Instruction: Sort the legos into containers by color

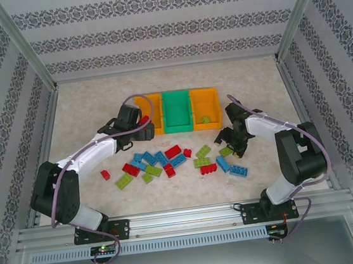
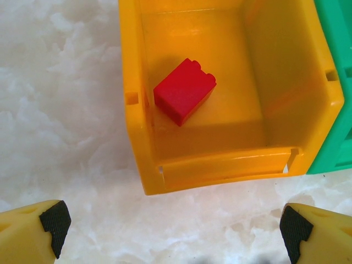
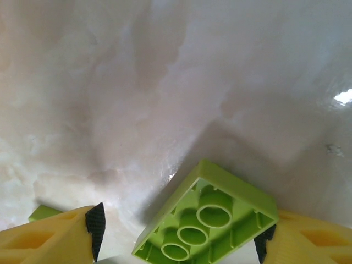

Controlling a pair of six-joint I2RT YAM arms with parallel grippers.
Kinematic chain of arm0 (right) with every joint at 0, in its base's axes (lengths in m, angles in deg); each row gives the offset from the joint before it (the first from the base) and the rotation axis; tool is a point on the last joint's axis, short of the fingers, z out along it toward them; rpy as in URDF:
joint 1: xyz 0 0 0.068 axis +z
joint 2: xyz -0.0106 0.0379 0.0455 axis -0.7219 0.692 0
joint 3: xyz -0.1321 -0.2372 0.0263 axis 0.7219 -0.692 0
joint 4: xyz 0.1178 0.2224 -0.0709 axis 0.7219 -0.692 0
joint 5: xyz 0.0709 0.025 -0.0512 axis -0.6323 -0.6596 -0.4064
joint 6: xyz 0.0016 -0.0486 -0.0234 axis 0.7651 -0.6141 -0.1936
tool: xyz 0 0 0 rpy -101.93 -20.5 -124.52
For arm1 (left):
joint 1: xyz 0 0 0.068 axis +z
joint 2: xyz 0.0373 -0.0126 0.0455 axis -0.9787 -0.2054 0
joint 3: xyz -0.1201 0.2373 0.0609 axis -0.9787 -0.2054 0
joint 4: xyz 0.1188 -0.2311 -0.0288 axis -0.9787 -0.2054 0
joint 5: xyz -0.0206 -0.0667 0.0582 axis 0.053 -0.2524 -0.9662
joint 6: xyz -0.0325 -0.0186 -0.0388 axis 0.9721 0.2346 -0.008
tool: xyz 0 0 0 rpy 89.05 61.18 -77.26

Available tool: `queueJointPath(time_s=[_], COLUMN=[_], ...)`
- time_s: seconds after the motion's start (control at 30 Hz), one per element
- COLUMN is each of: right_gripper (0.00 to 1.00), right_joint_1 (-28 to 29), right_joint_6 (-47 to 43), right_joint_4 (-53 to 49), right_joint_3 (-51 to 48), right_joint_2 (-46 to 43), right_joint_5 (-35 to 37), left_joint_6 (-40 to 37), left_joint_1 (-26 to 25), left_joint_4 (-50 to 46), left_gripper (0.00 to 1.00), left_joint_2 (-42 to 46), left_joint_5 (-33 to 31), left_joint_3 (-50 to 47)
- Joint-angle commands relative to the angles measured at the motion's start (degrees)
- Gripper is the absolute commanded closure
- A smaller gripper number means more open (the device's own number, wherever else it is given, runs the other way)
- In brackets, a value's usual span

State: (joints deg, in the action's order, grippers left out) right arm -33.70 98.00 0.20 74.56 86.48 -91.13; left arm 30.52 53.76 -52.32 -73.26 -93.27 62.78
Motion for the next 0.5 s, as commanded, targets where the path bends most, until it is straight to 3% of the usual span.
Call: queueJointPath(time_s=[0.0,0.47], right_gripper=[0.28,0.44], right_joint_1=[-0.2,0.5], right_joint_6=[-0.4,-5.3], right_joint_4=[0.0,-2.5], right_joint_3=[2.2,7.4], right_joint_2=[3.3,8.1], right_joint_5=[0.6,5.5], left_joint_6=[-1.6,-0.9], left_joint_1=[-0.7,-0.7], left_joint_4=[2.1,1.3], left_gripper=[0.01,0.0], left_joint_2=[2.9,6.6], left_joint_5=[-1.1,-2.6], left_joint_3=[-1.0,-3.8])
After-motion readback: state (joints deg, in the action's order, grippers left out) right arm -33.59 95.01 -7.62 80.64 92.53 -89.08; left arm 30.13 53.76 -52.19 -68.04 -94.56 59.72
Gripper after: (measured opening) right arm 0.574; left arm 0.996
